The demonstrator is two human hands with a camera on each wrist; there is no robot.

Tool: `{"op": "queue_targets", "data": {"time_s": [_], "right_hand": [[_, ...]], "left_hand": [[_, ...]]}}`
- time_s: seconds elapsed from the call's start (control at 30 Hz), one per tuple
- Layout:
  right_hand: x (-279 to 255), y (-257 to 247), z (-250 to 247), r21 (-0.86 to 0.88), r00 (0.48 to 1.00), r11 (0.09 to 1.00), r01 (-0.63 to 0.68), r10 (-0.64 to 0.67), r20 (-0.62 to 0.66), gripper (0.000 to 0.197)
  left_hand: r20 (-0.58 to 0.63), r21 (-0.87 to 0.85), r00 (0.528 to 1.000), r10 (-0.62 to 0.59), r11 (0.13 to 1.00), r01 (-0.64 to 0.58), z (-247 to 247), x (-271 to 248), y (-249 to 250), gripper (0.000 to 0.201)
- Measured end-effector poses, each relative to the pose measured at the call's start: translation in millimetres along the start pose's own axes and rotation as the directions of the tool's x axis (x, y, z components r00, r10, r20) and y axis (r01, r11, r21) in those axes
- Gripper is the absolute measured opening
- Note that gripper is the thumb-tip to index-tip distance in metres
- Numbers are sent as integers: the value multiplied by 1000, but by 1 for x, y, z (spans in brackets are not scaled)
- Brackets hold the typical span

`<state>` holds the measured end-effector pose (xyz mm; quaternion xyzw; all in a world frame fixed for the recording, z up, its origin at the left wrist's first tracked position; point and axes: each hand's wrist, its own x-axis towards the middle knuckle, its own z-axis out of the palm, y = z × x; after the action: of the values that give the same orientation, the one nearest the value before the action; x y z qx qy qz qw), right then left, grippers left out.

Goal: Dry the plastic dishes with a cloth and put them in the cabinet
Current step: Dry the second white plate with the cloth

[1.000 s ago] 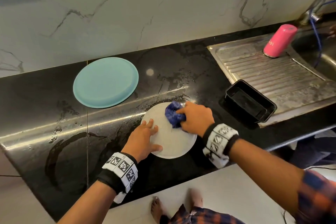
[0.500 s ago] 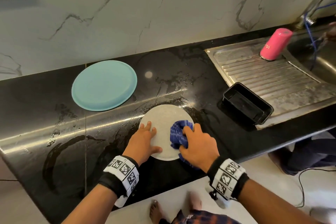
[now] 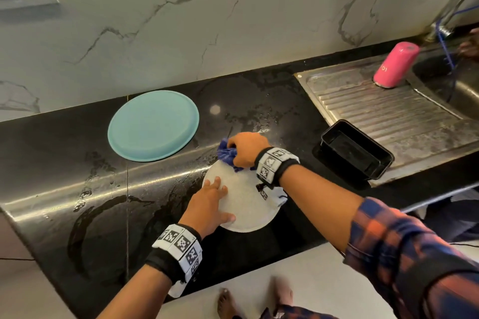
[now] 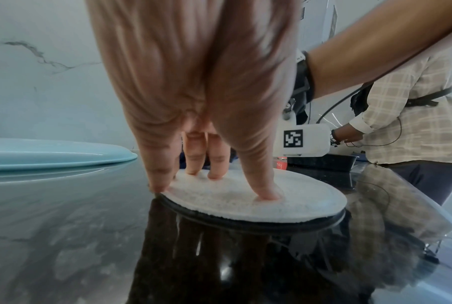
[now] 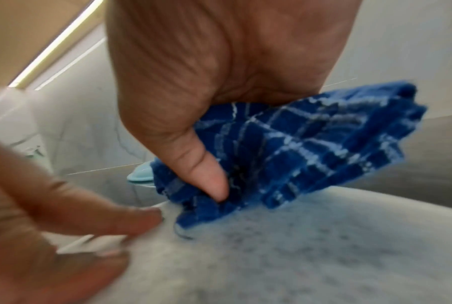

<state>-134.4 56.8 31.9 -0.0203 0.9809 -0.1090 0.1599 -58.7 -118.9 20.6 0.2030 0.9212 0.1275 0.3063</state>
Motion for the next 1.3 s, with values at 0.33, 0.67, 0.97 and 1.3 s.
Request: {"op": "queue_targets", "data": {"time_s": [0.33,0.67,0.97,1.3], "right_hand": [[9,-26,19,-118,956,949,291,-284,78,45],[-74,56,25,172,968,958,-231,243,-54,20],[-142,25,60,60,956,959,-277,282,-78,27],[-25,46,28,10,992,993,119,-119,40,31]], "left_hand": [[-50,-12,999,-13,1000,12,8,-1,-2,82],[-29,7,999,-19,1000,19,17,4,-5,87],[-50,83,999,-21,996,25,22,2,0,85],[-312,277,949,42,960,49,48,-48,19,52]]}}
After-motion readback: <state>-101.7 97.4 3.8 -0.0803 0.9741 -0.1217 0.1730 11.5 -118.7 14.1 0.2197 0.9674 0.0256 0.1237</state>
